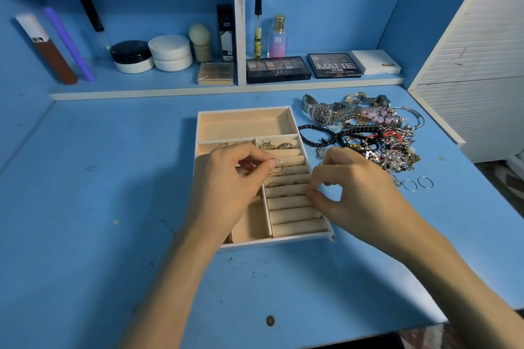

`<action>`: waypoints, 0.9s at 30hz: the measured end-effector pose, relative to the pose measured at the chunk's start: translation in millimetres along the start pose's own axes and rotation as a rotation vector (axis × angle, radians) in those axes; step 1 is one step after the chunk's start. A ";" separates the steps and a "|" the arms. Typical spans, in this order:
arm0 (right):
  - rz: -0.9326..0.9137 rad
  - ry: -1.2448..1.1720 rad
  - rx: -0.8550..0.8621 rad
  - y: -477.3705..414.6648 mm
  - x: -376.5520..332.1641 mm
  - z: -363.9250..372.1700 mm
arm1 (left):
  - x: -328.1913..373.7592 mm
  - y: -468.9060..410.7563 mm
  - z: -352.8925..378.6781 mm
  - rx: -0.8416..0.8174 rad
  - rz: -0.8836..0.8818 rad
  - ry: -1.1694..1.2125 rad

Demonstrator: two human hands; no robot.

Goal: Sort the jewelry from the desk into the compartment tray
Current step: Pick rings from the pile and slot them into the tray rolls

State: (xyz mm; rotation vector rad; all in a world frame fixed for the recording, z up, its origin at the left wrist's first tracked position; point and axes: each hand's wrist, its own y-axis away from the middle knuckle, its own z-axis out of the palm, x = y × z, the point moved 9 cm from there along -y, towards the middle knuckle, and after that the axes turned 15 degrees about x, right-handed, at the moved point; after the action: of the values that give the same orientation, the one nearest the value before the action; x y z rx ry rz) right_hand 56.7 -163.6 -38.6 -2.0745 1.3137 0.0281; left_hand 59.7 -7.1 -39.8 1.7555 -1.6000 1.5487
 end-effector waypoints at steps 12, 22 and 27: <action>0.119 -0.054 -0.156 -13.2 11.3 7.6 | 7.6 0.5 -0.8 -0.014 0.019 0.002; 0.273 -0.357 -0.033 -17.2 25.0 1.7 | 24.3 16.5 -11.5 -0.028 0.270 -0.176; 0.355 -0.410 0.100 -13.7 36.7 6.6 | 18.7 33.9 -3.2 -0.089 0.371 -0.268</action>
State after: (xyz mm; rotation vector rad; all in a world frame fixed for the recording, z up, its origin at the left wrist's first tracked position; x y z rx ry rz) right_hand 88.0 -185.5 -49.6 -1.6191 1.3682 0.5047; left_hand 25.5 -25.5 -37.2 1.7503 -2.1934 1.4028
